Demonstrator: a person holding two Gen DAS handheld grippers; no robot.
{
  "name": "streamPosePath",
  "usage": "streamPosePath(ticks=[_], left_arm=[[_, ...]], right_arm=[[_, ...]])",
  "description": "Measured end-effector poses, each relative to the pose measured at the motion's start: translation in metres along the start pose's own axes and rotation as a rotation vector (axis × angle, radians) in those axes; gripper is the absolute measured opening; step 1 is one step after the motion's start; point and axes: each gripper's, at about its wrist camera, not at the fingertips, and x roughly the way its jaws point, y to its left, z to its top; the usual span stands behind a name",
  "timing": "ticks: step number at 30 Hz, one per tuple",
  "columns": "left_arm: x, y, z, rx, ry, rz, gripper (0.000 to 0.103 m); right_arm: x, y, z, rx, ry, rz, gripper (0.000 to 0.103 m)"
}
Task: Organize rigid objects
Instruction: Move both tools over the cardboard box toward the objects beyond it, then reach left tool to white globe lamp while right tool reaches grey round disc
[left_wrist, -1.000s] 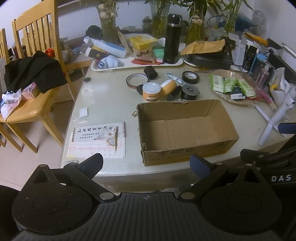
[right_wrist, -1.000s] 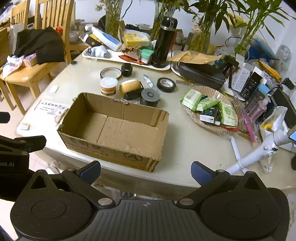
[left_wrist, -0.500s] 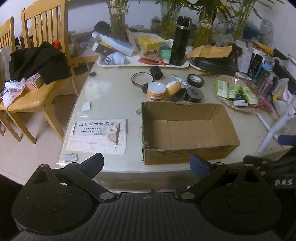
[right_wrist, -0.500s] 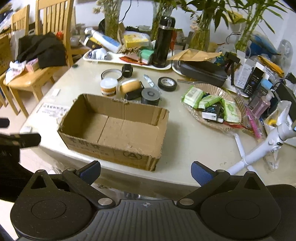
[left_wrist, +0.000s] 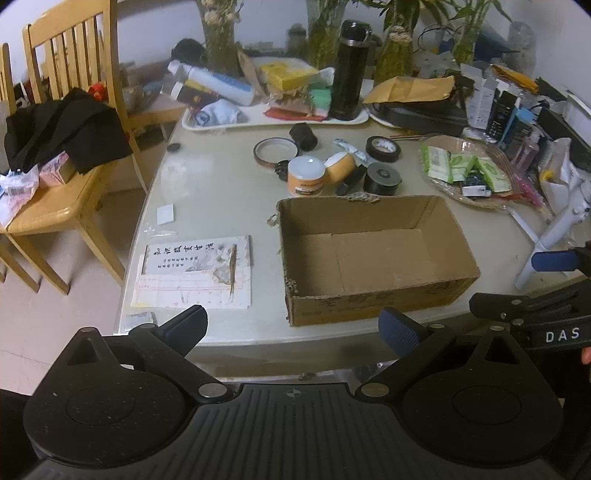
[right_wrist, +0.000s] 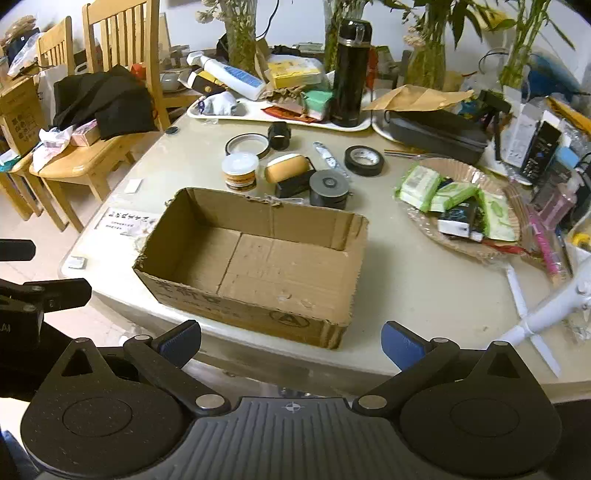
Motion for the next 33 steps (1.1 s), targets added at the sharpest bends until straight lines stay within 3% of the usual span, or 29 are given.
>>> streamPosePath(ticks=[6, 13, 21, 27, 33], left_arm=[[0.0, 0.008, 0.019, 0.026, -0.006, 0.008, 0.102], [0.009, 0.016, 0.043, 0.036, 0.011, 0.005, 0.102], [0.017, 0.019, 0.066, -0.001, -0.002, 0.031, 0.102], [0.004, 0.028, 0.08, -0.036, -0.039, 0.065, 0.102], [0.001, 0.037, 0.092, -0.073, -0.08, 0.091, 0.102]], right_arm=[[0.012, 0.007, 0.009, -0.08, 0.055, -0.006, 0.103], [0.022, -0.008, 0.027, -0.056, 0.104, 0.038, 0.103], [0.034, -0.029, 0.054, -0.037, 0.075, -0.002, 0.103], [0.041, -0.04, 0.063, 0.029, 0.05, 0.057, 0.103], [0.038, -0.031, 0.058, -0.034, 0.036, 0.08, 0.103]])
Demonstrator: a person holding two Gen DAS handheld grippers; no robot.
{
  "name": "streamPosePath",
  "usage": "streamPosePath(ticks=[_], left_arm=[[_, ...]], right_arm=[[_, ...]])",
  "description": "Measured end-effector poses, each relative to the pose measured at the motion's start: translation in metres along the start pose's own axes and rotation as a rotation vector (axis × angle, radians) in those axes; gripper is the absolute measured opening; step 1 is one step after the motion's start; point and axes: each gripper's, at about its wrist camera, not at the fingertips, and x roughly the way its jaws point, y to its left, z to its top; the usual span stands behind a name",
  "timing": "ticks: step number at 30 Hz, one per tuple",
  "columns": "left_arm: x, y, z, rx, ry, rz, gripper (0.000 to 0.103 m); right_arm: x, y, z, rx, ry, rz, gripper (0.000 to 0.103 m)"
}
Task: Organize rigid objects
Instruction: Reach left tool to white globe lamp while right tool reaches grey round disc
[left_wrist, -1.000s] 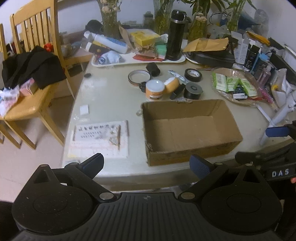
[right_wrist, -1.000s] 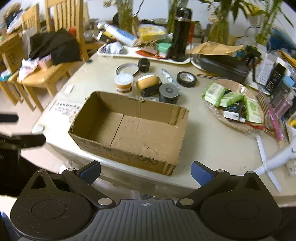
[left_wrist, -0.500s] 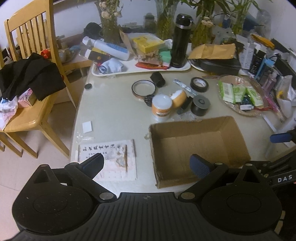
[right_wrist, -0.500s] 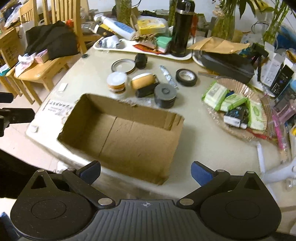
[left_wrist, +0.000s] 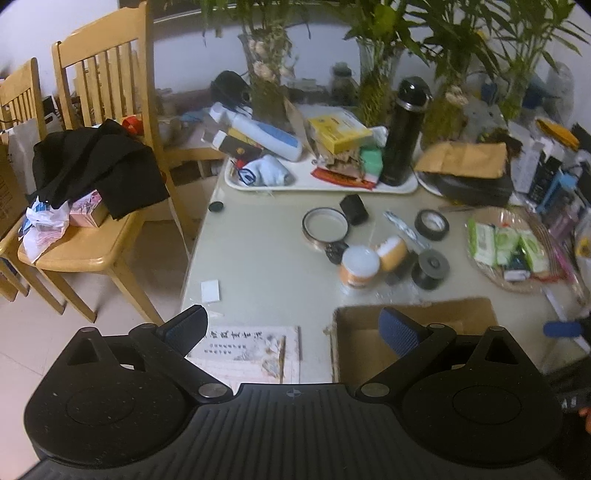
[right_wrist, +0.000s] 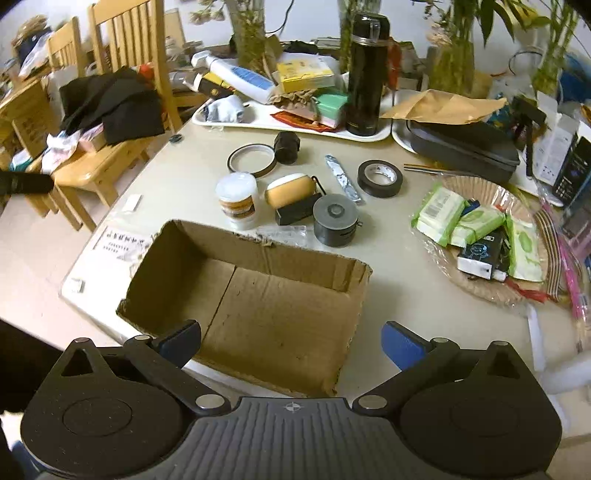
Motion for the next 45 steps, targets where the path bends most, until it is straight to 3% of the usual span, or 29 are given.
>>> streamPosePath(ticks=[7, 26, 28, 31, 34, 45], left_arm=[[0.022, -0.002, 0.002, 0.018, -0.007, -0.012, 0.102], [0.108, -0.01, 0.03, 0.046, -0.024, -0.102, 0.101], [0.117, -0.013, 0.031, 0.046, -0.03, -0.112, 0.101], [0.127, -0.017, 0.031, 0.053, -0.047, -0.118, 0.09], [0.134, -0.017, 0.031, 0.046, -0.044, -0.13, 0.09], [0.153, -0.024, 0.038, 0.089, 0.016, -0.167, 0.09]], right_arm=[[0.008, -0.016, 0.006, 0.057, -0.021, 0.018, 0.103], [0.092, -0.054, 0.071, 0.138, 0.014, 0.02, 0.103], [0.1, -0.057, 0.076, 0.134, 0.012, 0.015, 0.103], [0.111, -0.062, 0.083, 0.136, 0.012, 0.032, 0.102], [0.124, -0.065, 0.088, 0.119, 0.019, 0.014, 0.097], [0.162, -0.064, 0.105, 0.055, 0.03, -0.012, 0.092]])
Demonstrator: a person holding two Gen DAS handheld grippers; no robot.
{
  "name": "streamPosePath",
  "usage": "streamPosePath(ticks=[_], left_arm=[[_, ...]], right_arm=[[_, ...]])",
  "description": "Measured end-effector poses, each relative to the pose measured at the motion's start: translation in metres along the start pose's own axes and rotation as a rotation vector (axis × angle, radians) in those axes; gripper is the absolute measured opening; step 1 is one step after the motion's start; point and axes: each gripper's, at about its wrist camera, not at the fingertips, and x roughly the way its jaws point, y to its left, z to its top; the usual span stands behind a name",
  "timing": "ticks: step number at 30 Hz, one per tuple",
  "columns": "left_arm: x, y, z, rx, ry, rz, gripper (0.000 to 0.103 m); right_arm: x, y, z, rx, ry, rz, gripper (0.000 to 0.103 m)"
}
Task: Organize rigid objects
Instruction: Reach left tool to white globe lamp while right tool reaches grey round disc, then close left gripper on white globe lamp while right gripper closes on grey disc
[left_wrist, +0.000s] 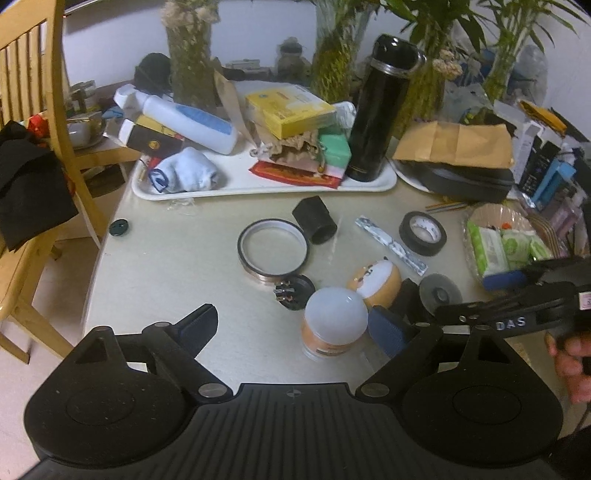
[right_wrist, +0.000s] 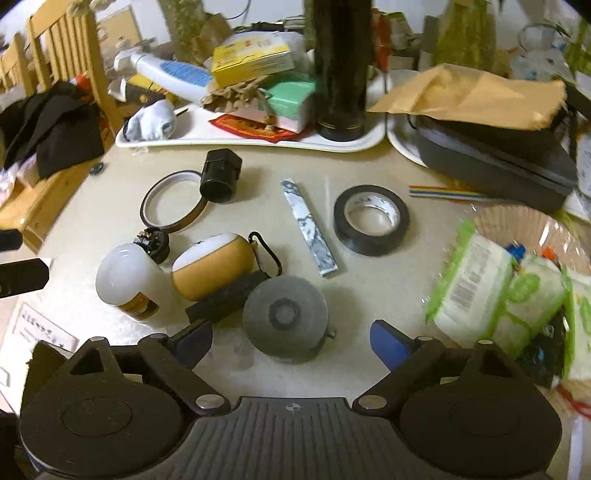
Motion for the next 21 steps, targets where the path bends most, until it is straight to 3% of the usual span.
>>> streamPosePath(ticks=[10, 15, 21], left_arm=[[0.023, -0.013, 0.002, 0.066, 0.075, -0.059, 0.09], [0.035, -0.021, 0.002, 0.078, 0.102, -0.074, 0.09], [0.055, -0.024, 0.006, 0.085, 0.132, -0.034, 0.09]], right_arm=[[0.033, 0.004, -0.002, -0.064, 0.059, -0.008, 0.066], [0.036, 0.005, -0.002, -0.077, 0.06, -0.008, 0.064], [0.019, -0.002, 0.001, -0.041, 0.046, -0.016, 0.058]])
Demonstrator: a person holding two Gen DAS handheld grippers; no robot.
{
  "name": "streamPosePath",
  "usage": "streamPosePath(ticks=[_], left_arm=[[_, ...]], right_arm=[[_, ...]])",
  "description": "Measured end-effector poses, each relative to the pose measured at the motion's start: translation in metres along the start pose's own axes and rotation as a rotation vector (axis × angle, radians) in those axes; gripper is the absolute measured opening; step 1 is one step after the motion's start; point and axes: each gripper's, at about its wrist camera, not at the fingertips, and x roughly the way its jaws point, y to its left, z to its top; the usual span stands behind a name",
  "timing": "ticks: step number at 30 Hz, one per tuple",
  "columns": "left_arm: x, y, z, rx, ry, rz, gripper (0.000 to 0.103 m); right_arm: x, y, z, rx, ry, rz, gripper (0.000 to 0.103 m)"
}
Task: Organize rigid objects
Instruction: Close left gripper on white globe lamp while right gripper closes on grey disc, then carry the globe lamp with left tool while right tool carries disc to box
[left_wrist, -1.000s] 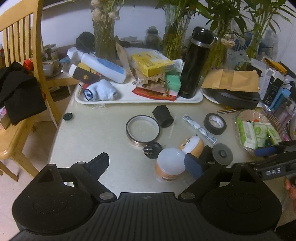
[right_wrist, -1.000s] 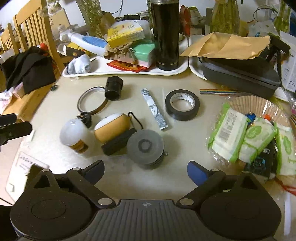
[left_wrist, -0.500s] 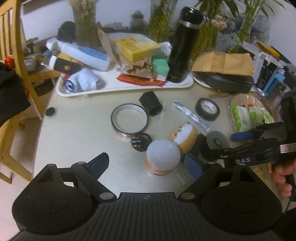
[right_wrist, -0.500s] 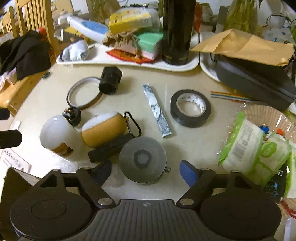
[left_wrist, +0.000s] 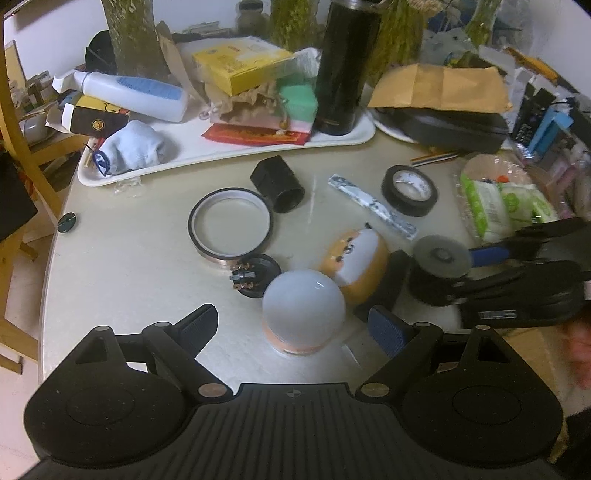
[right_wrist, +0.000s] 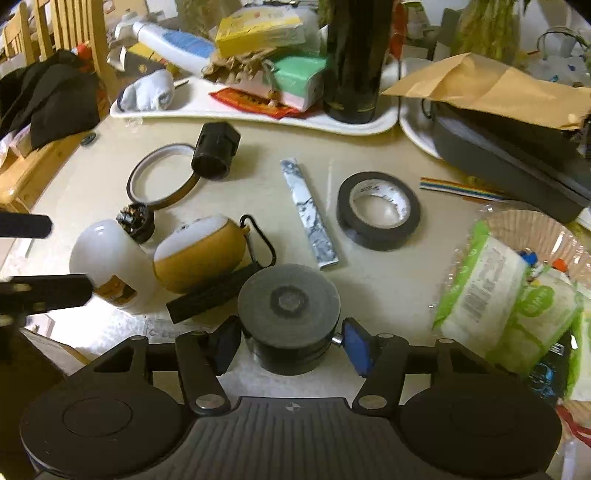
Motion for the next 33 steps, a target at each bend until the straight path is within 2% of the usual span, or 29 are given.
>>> streamPosePath(ticks=[1, 4, 5, 7, 12, 14, 16, 18, 19, 20, 23, 27, 28, 29, 30, 33], left_arm=[[0.004, 0.0, 0.001, -0.001, 0.005, 0.008, 0.087], [0.012, 0.001, 0.004, -0.012, 0.019, 0.014, 0.073], [0.015, 0.002, 0.005, -0.018, 0.02, -0.005, 0.064], [0.018, -0.001, 0.005, -0.031, 0.029, -0.029, 0.055], [0.016, -0.011, 0.002, 0.011, 0.014, 0.008, 0.054], [0.016, -0.011, 0.001, 0.015, 0.015, 0.007, 0.054], [0.015, -0.01, 0.001, 0.011, 0.017, 0.006, 0.053], [0.014, -0.01, 0.001, 0.012, 0.011, 0.007, 0.053], [0.013, -0.01, 0.001, 0.012, 0.006, 0.006, 0.053], [0.011, -0.01, 0.001, 0.011, -0.001, 0.005, 0.053], [0.005, -0.009, 0.002, 0.004, -0.019, 0.005, 0.053], [-0.005, -0.009, 0.004, 0.0, -0.051, 0.001, 0.053], [-0.008, -0.009, 0.004, 0.001, -0.059, 0.001, 0.053], [-0.011, -0.009, 0.004, 0.002, -0.067, 0.001, 0.053], [-0.015, -0.009, 0.004, 0.003, -0.075, 0.001, 0.053], [-0.026, -0.009, 0.004, 0.003, -0.101, 0.0, 0.053]], right_arm=[[-0.003, -0.001, 0.0, 0.008, -0.001, 0.003, 0.05], [-0.017, -0.001, 0.0, 0.023, -0.005, 0.006, 0.008], [-0.021, -0.002, -0.001, 0.028, -0.013, 0.015, 0.003], [-0.026, -0.002, -0.002, 0.037, -0.024, 0.021, 0.003], [-0.026, -0.008, -0.002, 0.05, -0.027, 0.036, 0.003], [-0.026, -0.011, -0.002, 0.052, -0.029, 0.036, 0.004], [-0.027, -0.014, -0.001, 0.052, -0.047, 0.03, 0.011], [-0.026, -0.017, 0.002, 0.067, -0.053, 0.033, 0.035], [-0.024, -0.019, 0.003, 0.075, -0.057, 0.043, 0.06], [-0.021, -0.019, 0.004, 0.074, -0.06, 0.053, 0.073], [-0.01, -0.012, 0.006, 0.025, -0.048, 0.07, 0.073], [0.005, 0.001, 0.007, -0.058, -0.029, 0.034, 0.073], [0.009, 0.002, 0.007, -0.064, -0.028, 0.03, 0.072], [0.012, 0.002, 0.007, -0.067, -0.025, 0.028, 0.064], [0.016, 0.002, 0.007, -0.067, -0.014, 0.036, 0.061], [0.017, 0.001, 0.008, -0.051, -0.005, 0.041, 0.061]])
